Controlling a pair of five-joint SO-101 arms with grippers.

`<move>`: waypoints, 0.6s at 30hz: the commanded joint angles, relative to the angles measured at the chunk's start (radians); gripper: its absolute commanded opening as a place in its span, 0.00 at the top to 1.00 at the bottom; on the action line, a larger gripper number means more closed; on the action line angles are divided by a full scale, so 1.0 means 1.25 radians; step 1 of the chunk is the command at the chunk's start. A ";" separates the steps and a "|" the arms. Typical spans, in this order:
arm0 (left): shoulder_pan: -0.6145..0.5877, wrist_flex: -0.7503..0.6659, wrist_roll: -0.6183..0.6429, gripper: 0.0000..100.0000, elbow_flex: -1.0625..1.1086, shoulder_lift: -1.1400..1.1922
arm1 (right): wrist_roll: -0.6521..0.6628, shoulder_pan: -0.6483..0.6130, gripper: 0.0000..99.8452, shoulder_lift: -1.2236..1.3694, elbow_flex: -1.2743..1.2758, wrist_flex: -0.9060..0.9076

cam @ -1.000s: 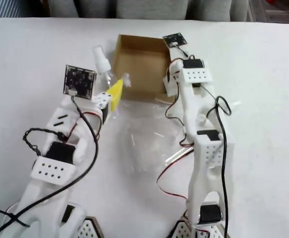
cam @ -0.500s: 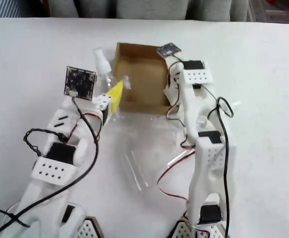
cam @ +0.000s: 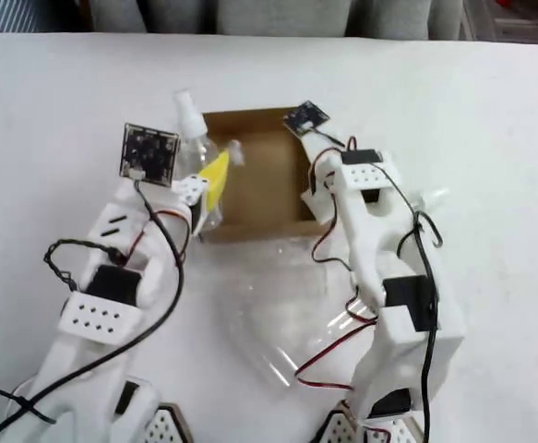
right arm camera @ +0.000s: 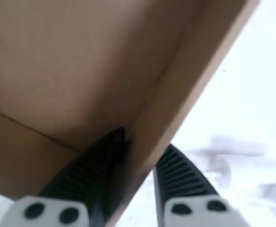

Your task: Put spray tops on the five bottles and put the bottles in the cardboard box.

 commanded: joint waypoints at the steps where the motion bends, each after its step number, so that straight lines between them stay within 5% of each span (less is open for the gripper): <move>1: -0.009 -0.031 -0.006 0.88 -0.009 -0.007 | 0.004 -0.003 0.80 -0.050 -0.004 0.020; 4: -0.009 -0.034 -0.006 0.88 -0.009 -0.004 | 0.006 -0.007 0.72 -0.062 -0.009 0.052; 12: -0.002 -0.205 -0.001 0.88 0.061 -0.001 | -0.049 0.004 0.72 -0.217 0.017 0.166; 18: -0.002 -0.315 0.000 0.88 0.095 0.001 | -0.101 0.056 0.87 -0.331 0.141 0.174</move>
